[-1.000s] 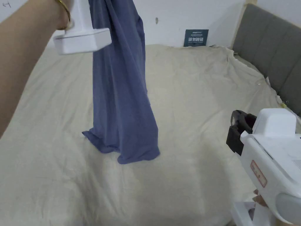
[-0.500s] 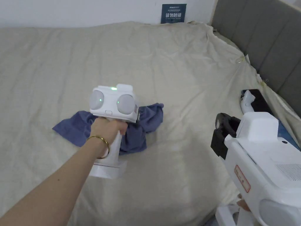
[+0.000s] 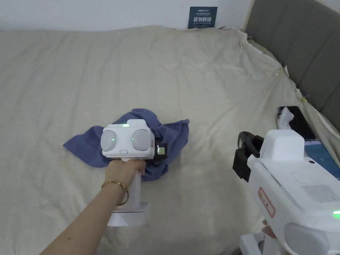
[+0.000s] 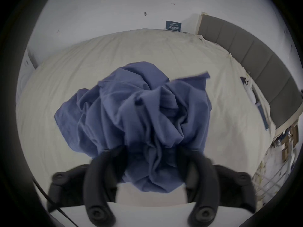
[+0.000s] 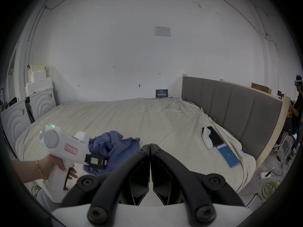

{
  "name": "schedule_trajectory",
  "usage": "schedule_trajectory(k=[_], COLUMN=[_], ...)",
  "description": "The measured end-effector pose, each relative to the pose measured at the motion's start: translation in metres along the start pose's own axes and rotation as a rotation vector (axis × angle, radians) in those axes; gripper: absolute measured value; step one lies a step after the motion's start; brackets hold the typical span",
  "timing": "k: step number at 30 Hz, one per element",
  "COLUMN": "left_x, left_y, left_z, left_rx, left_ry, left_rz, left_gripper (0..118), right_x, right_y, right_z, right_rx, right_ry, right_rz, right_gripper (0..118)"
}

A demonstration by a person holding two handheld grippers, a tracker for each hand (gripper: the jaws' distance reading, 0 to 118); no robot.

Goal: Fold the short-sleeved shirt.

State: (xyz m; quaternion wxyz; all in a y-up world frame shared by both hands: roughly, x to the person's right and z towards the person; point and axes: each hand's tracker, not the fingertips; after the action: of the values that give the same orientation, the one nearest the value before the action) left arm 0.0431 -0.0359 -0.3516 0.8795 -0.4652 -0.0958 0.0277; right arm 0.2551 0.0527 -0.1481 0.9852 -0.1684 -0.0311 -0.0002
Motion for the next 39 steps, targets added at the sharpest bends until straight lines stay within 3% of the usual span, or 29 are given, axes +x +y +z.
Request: schedule_trajectory(k=[1, 2, 8, 16, 23, 25, 27, 28, 31, 32, 39], left_x=[-0.003, -0.009, -0.026, -0.046, -0.065, -0.07, -0.073, -0.075, -0.076, -0.077, -0.082], left_y=[0.004, 0.01, 0.033, -0.015, -0.07, -0.08, -0.089, -0.091, -0.094, -0.094, -0.097], left_z=[0.015, 0.031, 0.129, 0.213, 0.213, 0.208, 0.204, 0.202, 0.198, 0.198, 0.192], left_rx=[0.063, 0.14, 0.496, 0.881, 0.915, 0.9, 0.891, 0.885, 0.882, 0.886, 0.845], left_ry=[-0.004, -0.003, 0.099, 0.307, 0.369, 0.357, 0.343, 0.341, 0.345, 0.35, 0.359], left_rz=[0.004, 0.002, -0.046, -0.047, -0.05, -0.058, -0.054, -0.049, -0.026, -0.013, 0.01], left_gripper=[111, 114, 114, 118, 118, 105, 71, 45, 7, 0, 0], right_x=[-0.001, -0.003, -0.015, -0.035, -0.043, -0.044, -0.044, -0.044, -0.043, -0.043, -0.041], right_y=[0.003, 0.006, 0.026, 0.049, 0.05, 0.048, 0.045, 0.043, 0.04, 0.038, 0.033], right_z=[-0.001, -0.001, -0.003, -0.003, -0.002, -0.003, -0.003, -0.003, -0.003, -0.003, -0.001], right_rx=[0.007, 0.015, 0.069, 0.153, 0.182, 0.181, 0.175, 0.174, 0.17, 0.169, 0.16], right_ry=[0.004, 0.009, 0.048, 0.1, 0.105, 0.108, 0.107, 0.107, 0.106, 0.103, 0.103], right_rz=[0.004, 0.009, 0.032, 0.069, 0.083, 0.084, 0.081, 0.075, 0.065, 0.063, 0.056], right_gripper=[0, 0, 0, 0, 0, 0, 0, 0, 0, 0, 0])
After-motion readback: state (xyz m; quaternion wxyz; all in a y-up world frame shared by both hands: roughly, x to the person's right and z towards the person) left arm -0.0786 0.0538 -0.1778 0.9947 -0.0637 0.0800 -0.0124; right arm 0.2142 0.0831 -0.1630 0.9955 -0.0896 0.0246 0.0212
